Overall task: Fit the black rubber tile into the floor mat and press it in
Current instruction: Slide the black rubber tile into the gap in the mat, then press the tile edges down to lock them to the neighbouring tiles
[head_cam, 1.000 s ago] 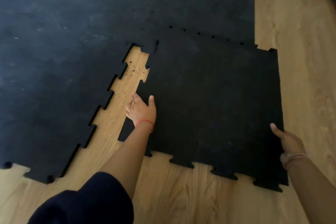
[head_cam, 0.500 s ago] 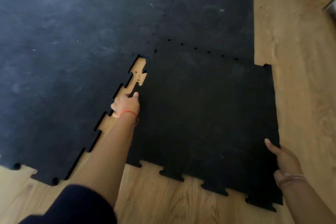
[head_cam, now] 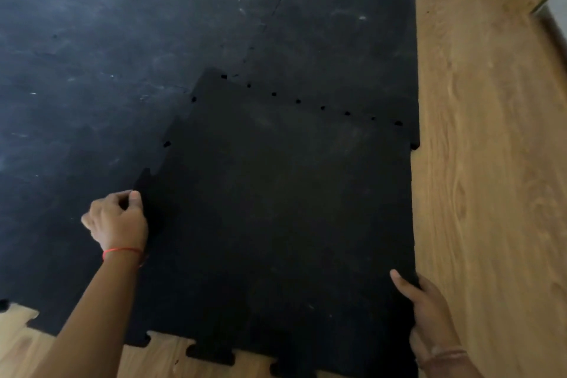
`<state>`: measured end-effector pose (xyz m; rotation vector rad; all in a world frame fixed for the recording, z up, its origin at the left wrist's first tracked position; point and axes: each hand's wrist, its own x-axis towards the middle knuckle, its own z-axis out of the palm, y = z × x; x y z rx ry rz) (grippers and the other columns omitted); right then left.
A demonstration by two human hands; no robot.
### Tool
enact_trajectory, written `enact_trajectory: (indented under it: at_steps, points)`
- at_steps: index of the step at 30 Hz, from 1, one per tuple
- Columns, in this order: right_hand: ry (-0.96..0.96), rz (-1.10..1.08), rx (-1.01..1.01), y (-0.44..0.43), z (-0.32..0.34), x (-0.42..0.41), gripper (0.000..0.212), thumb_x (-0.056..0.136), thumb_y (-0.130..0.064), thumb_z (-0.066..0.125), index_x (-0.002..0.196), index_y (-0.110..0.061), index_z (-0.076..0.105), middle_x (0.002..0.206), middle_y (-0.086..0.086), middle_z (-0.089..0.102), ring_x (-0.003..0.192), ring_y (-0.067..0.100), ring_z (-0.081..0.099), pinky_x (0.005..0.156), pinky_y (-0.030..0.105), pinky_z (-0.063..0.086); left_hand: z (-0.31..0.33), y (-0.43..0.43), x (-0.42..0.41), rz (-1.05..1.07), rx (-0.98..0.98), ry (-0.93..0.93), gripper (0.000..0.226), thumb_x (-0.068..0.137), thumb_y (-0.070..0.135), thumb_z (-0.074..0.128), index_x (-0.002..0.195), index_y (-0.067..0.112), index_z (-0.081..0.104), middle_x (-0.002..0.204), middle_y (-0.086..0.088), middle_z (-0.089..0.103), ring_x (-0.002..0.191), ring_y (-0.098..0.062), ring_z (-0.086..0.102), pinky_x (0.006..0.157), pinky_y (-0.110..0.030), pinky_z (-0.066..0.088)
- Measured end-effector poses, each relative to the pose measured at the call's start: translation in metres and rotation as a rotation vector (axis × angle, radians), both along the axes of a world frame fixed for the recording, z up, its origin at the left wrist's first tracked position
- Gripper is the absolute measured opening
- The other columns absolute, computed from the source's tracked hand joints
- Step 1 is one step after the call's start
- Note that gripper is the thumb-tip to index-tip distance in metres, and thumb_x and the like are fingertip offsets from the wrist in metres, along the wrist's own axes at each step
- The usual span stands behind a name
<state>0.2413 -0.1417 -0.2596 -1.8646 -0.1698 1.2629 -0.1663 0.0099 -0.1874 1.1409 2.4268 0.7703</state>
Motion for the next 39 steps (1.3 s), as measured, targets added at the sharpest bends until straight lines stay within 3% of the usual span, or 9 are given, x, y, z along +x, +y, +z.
enact_trajectory:
  at_steps: [2,4,7,10,21,27,32,37,39]
  points:
    - [-0.124,0.062,-0.058,0.001,-0.003,-0.012,0.118,0.029,-0.066,0.082,0.132,-0.021,0.047,0.137,0.006,0.048,0.123,0.032,0.045,0.1,0.052,0.039,-0.003,0.001,-0.006,-0.076,-0.143,0.077,0.039,0.091,0.025,0.048,0.121,0.002,0.055,0.129,-0.031,0.045,0.122,-0.046,0.031,0.1,-0.051,0.029]
    - [-0.261,0.097,-0.172,0.011,0.007,-0.022,0.101,0.05,-0.059,0.08,0.134,-0.016,0.045,0.14,0.011,0.042,0.123,0.036,0.042,0.101,0.052,0.039,-0.008,-0.003,-0.009,-0.138,-0.268,0.174,0.043,0.089,0.028,0.051,0.124,0.003,0.053,0.129,-0.031,0.042,0.121,-0.047,0.03,0.099,-0.055,0.03]
    - [-0.553,0.128,-0.209,0.04,0.023,-0.021,0.079,0.076,-0.04,0.072,0.139,-0.011,0.035,0.147,0.011,0.025,0.13,0.037,0.03,0.105,0.056,0.031,-0.012,-0.01,-0.012,-0.103,-0.274,0.201,0.047,0.09,0.031,0.049,0.126,0.001,0.049,0.129,-0.033,0.043,0.12,-0.05,0.031,0.097,-0.058,0.032]
    - [-0.82,0.302,-0.143,0.082,0.051,-0.015,0.07,0.084,-0.038,0.064,0.14,-0.01,0.034,0.151,0.01,0.018,0.135,0.033,0.022,0.108,0.052,0.022,-0.019,-0.016,-0.01,-0.121,-0.27,0.198,0.057,0.091,0.034,0.046,0.135,0.0,0.036,0.137,-0.032,0.037,0.126,-0.05,0.029,0.102,-0.06,0.029]
    - [-1.349,1.17,0.082,0.276,0.075,-0.052,0.08,0.088,-0.061,0.04,0.146,-0.01,0.019,0.157,0.01,0.011,0.143,0.025,0.01,0.112,0.043,0.015,-0.035,-0.017,0.018,-0.137,-0.149,0.188,0.067,0.088,0.039,0.048,0.137,-0.003,0.028,0.144,-0.027,0.034,0.138,-0.037,0.024,0.115,-0.049,0.018]
    - [-1.284,1.244,-0.121,0.34,0.065,-0.038,0.086,0.086,-0.069,0.031,0.145,-0.007,0.02,0.153,0.013,0.025,0.139,0.028,0.022,0.112,0.042,0.02,-0.044,-0.012,0.022,-0.117,-0.163,0.254,0.071,0.085,0.044,0.047,0.134,-0.004,0.029,0.143,-0.026,0.034,0.138,-0.036,0.024,0.114,-0.05,0.019]
    - [-1.435,1.171,0.011,0.313,0.052,-0.026,0.079,0.083,-0.069,0.035,0.131,-0.007,0.045,0.135,0.012,0.047,0.128,0.028,0.038,0.106,0.041,0.031,-0.046,-0.012,0.019,-0.096,-0.161,0.205,0.072,0.083,0.044,0.051,0.133,-0.002,0.03,0.145,-0.024,0.033,0.14,-0.032,0.019,0.116,-0.047,0.015]
    - [-1.483,1.116,-0.002,0.28,0.033,-0.008,0.086,0.078,-0.072,0.019,0.134,-0.011,0.04,0.141,0.013,0.041,0.134,0.028,0.03,0.112,0.042,0.023,-0.044,-0.018,0.027,-0.094,-0.124,0.171,0.07,0.081,0.038,0.058,0.134,0.0,0.032,0.147,-0.02,0.033,0.141,-0.029,0.019,0.116,-0.046,0.017]
    - [-1.479,1.111,0.022,0.283,0.031,-0.008,0.081,0.08,-0.07,0.024,0.133,-0.011,0.041,0.141,0.014,0.041,0.135,0.028,0.03,0.112,0.042,0.023,-0.043,-0.018,0.029,-0.077,-0.112,0.154,0.069,0.081,0.036,0.059,0.134,0.0,0.032,0.147,-0.02,0.032,0.141,-0.029,0.019,0.116,-0.046,0.017]
